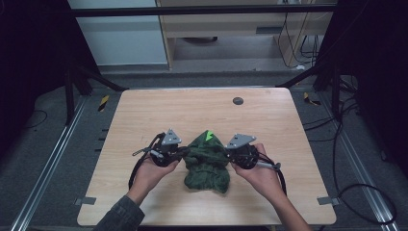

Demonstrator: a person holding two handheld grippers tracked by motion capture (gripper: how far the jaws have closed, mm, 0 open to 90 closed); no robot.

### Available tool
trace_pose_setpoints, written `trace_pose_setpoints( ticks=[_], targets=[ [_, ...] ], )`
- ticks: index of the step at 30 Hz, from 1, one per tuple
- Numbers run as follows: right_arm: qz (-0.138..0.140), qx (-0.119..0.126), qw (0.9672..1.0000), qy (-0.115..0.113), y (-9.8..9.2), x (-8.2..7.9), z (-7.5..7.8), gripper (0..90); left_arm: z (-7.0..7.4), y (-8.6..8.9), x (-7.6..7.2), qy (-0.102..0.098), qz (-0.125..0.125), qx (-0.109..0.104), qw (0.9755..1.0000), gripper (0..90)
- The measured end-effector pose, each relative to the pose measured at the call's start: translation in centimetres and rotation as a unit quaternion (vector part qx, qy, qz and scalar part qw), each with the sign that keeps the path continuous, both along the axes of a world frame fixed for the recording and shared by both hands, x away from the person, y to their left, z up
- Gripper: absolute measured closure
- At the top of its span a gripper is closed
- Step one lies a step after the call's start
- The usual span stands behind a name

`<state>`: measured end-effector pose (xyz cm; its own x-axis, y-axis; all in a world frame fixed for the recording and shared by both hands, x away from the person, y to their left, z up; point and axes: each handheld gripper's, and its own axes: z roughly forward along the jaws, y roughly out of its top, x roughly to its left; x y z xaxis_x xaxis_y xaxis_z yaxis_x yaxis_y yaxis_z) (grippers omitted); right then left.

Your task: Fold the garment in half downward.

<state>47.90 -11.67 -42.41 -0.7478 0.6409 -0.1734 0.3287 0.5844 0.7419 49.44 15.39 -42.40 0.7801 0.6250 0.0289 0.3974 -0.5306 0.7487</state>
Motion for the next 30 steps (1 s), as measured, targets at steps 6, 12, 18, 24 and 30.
trace_pose_setpoints(
  ticks=[6, 12, 18, 24, 30],
  targets=[
    [0.008, 0.002, 1.0, 0.005, -0.1, -0.9, -0.5, 85.3, -0.6, 0.1, -0.7, 0.005, -0.003, -0.001, 1.0, 82.4],
    [0.014, 0.001, 0.9999, 0.008, -0.2, -1.7, -0.7, 85.1, -1.2, 0.1, -1.4, 0.013, -0.009, -0.002, 0.9999, 82.1],
    [0.021, -0.001, 0.9997, 0.014, 0.0, -2.1, -1.2, 84.6, -1.9, 0.3, -1.4, 0.024, -0.009, -0.004, 0.9997, 81.9],
    [0.025, -0.004, 0.9996, 0.014, 0.1, -2.4, -1.2, 84.0, -2.1, 0.3, -1.8, 0.022, -0.009, -0.006, 0.9997, 81.6],
    [0.038, -0.008, 0.9991, 0.019, 0.2, -3.2, -1.6, 84.4, -2.8, 0.6, -2.4, 0.028, -0.009, -0.015, 0.9994, 81.1]
  ],
)
